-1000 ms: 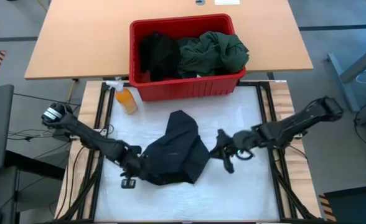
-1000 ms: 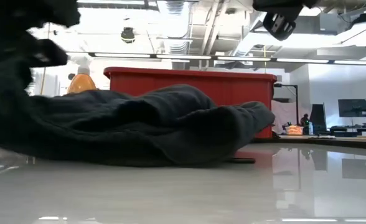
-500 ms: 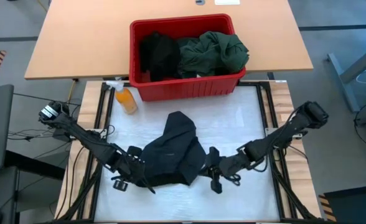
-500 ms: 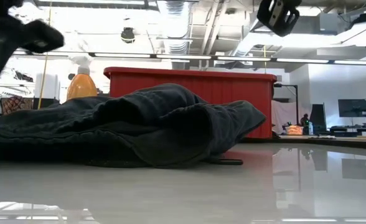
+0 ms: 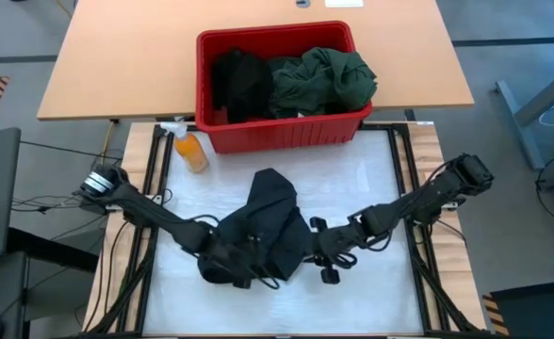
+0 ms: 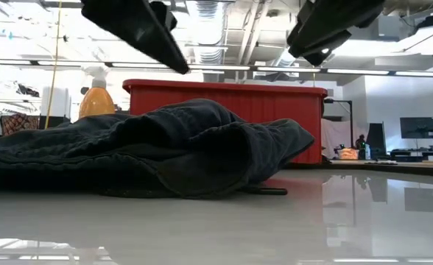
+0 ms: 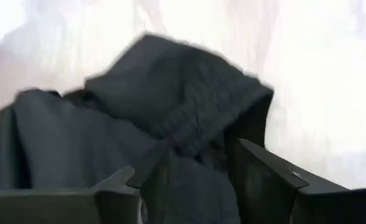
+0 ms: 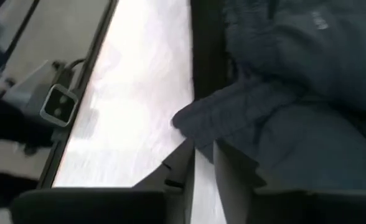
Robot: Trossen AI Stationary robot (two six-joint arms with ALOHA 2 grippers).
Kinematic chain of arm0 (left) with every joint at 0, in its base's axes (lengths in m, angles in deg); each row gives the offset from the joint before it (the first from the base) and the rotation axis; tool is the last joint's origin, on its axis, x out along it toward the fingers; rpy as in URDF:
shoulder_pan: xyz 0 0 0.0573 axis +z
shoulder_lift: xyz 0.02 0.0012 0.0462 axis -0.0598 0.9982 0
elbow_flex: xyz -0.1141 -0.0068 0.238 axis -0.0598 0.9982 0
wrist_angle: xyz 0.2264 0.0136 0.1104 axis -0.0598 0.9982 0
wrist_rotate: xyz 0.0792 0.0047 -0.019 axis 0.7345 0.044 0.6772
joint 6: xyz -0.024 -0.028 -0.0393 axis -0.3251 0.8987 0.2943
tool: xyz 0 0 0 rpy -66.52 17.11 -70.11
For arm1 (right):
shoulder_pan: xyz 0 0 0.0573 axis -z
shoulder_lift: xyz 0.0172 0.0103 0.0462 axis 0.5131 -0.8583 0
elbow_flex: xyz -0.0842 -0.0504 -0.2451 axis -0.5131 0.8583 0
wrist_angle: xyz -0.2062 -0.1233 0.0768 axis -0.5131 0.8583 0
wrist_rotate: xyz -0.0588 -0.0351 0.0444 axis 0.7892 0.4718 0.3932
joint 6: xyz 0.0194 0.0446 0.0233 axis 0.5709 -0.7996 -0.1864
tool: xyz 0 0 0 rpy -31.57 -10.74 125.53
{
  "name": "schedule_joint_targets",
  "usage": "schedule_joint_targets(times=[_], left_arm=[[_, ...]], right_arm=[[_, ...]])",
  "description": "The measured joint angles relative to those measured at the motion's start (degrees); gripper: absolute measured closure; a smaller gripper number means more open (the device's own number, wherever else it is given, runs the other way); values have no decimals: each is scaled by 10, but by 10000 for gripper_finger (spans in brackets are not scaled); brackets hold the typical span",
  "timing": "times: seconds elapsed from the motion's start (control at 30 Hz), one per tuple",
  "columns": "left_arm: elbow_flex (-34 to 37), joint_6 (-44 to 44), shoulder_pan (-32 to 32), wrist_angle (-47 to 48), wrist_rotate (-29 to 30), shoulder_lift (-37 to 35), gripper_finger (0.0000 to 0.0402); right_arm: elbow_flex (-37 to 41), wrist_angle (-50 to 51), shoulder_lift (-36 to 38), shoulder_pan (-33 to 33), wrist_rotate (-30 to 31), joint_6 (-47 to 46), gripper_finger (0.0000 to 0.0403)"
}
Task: Fold Laundry from Bin
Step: Fold the black shorts from the red laundry bin
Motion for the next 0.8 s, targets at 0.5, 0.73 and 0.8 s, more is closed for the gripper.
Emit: schedule_joint_targets(times=[0.5, 0.73, 0.8], left_arm=[[-39, 46, 7, 187, 41, 98, 155], [-26, 73, 17, 207, 49, 98, 301], [-29, 73, 18, 213, 47, 93, 369]], right_arm=[[0, 6, 3, 58, -28, 89, 219], [2, -86, -58, 74, -25, 140, 221], [2, -125, -87, 74, -25, 146, 222]])
